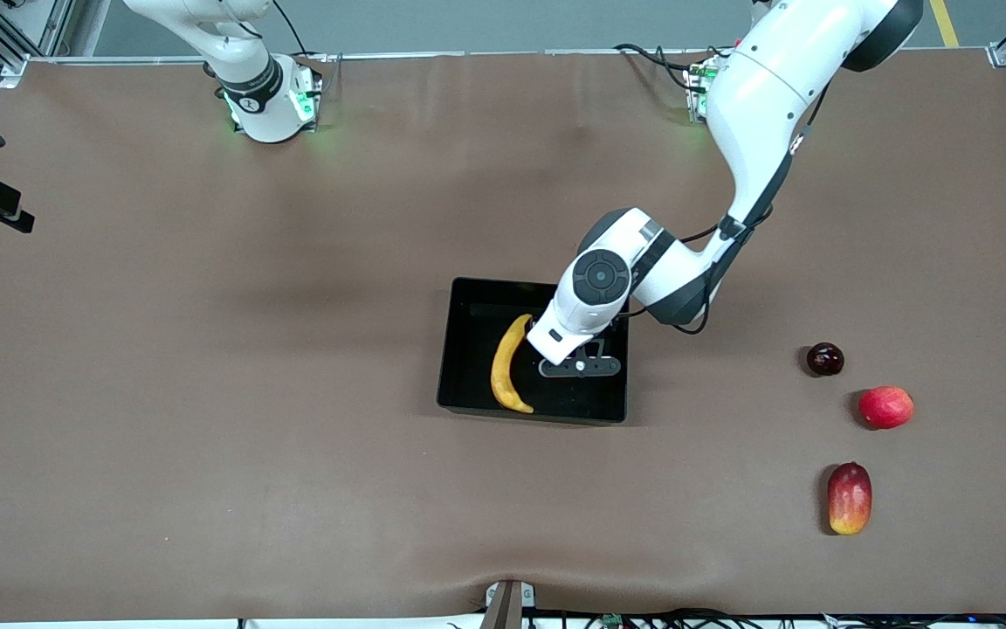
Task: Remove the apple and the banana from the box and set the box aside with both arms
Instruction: 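Lower the left gripper into the tray and grasp the apple, then carry the apple out and set it beside the plum, open gripper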
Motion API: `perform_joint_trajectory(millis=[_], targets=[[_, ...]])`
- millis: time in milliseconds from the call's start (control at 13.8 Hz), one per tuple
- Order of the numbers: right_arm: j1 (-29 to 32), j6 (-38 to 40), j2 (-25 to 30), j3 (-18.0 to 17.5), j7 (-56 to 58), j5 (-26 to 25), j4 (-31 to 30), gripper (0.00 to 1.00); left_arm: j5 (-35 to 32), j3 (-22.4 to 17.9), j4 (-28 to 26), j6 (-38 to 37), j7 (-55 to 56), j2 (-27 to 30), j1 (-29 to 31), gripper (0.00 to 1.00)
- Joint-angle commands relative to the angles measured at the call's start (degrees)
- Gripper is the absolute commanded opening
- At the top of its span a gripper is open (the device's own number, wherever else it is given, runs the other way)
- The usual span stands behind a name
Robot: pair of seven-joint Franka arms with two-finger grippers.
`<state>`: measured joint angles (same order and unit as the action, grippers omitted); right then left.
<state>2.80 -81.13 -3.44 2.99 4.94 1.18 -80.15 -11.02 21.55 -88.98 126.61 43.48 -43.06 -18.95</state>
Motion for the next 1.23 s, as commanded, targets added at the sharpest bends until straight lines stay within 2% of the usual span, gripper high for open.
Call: perform_joint_trajectory(millis=[0,217,289,434,506,795,940,1157], targets=[[1.33,-0.08,0.54,-0.53,-0.55,0.58,-0.1,1.0,-1.2,-0.1,0.48,0.56,1.26,-1.32,-1.43,1.0],[1.42,-0.08,0.54,-0.53,-0.55,0.67,-0.1,1.0,-1.2,-0.1,0.3,0.39,1.43,-1.5,-2.32,1.0],[1.33,-0.08,0.54,-0.62,-0.55,0.67,-0.1,1.0,-1.29,-0.1,0.3,0.04,0.3,-1.5,-2.49,0.82],[1.33,-0.17,0.54,-0.62,-0.55,0.76,-0.1,1.0,-1.2,-0.1,0.39,-0.31,0.55,-1.32,-2.67,0.05],[1.42,-0.08,0.45,-0.62,-0.46,0.58,-0.1,1.0,-1.11,-0.1,0.65,-1.27,0.73,-0.97,-3.19,0.0],[1.51,-1.3,0.1,-0.62,-0.02,0.23,-0.01,1.0,-1.46,-0.28,5.81,-8.38,-0.24,1.49,-1.88,0.0],[1.51,-1.93,0.1,-0.62,0.07,0.4,-0.01,1.0,-1.46,-0.28,7.94,-12.78,-1.99,5.25,-0.04,0.0],[1.51,-2.01,-0.26,-0.62,-0.02,0.58,-0.01,1.0,0.2,0.42,7.77,-14.55,-8.92,11.93,5.4,0.0]])
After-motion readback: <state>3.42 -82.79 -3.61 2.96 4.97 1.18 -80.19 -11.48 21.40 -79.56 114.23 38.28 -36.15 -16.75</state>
